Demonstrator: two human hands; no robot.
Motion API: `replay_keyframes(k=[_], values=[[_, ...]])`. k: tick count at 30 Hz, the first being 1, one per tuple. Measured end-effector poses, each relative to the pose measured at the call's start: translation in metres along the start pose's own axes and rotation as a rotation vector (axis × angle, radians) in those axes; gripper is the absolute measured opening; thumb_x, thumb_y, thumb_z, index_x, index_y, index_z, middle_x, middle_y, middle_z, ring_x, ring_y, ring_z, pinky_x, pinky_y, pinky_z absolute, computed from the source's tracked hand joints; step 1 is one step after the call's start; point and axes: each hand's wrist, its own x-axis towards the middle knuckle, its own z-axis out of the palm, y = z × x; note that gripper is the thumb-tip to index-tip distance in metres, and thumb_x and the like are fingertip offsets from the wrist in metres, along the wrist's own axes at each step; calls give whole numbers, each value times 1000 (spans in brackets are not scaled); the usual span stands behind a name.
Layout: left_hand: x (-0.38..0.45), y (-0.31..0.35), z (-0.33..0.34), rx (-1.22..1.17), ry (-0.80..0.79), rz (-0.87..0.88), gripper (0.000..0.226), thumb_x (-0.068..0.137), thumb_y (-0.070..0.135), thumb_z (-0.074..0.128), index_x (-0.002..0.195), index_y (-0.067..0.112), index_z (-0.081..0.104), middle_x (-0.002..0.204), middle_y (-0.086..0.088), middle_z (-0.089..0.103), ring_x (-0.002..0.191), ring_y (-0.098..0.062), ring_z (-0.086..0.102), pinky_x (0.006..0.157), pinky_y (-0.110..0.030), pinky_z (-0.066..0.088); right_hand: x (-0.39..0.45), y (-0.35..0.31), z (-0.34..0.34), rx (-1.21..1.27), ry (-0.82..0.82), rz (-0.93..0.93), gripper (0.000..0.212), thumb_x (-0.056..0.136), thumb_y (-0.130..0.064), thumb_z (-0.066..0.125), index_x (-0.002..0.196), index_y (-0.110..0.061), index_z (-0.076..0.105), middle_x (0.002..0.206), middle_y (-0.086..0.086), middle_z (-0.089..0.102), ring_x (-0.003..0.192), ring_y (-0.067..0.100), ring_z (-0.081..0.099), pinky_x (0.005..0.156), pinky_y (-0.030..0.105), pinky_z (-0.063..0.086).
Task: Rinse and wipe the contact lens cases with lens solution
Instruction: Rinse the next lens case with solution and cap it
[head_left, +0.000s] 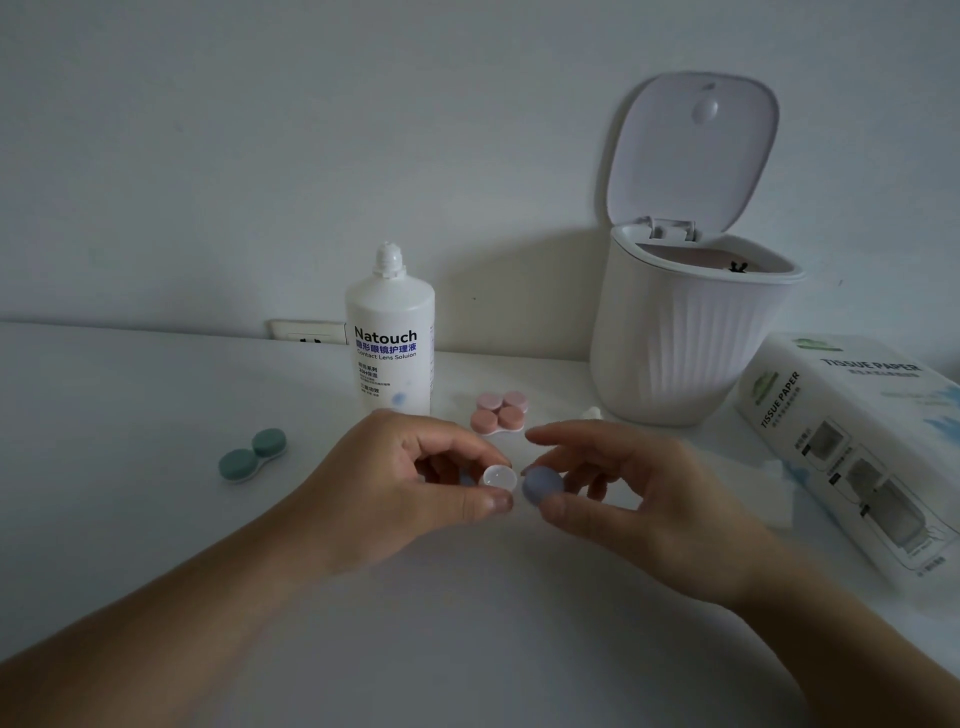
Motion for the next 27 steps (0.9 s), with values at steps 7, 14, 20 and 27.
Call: replay_keyframes(k=[7,14,20,27], values=[[-1,-1,-1,7,-2,6,19,69,43,83,87,36,79,80,1,74,68,-4,59,67,-20,49,1,-1,9,-4,81,24,32,71,-57,74,92,-34,69,87,-15,71,68,6,61,58,18,46],[0,-3,-2,13,8,25,23,68,51,80,88,39,79,81,8,75,70,0,62,68,-16,50,-3,-1,3,-26,26,12,42,74,-56,70,115,-48,64,102,-20,71,74,9,61,66,13,44],[0,-3,-1,5,-5,21,24,69,49,81,89,36,79,82,7,75,72,-4,63,71,-23,52,-1,-2,11,-16,99,43,40,66,-59,77,95,-37,63,87,-16,70,62,5,56,57,19,46],[0,-2,-3,20,1,19,16,75,34,86,90,34,80,83,9,75,71,-3,62,70,-19,51,-3,0,7,8,52,51,37,75,-56,69,109,-45,66,99,-15,73,65,7,54,65,36,53]])
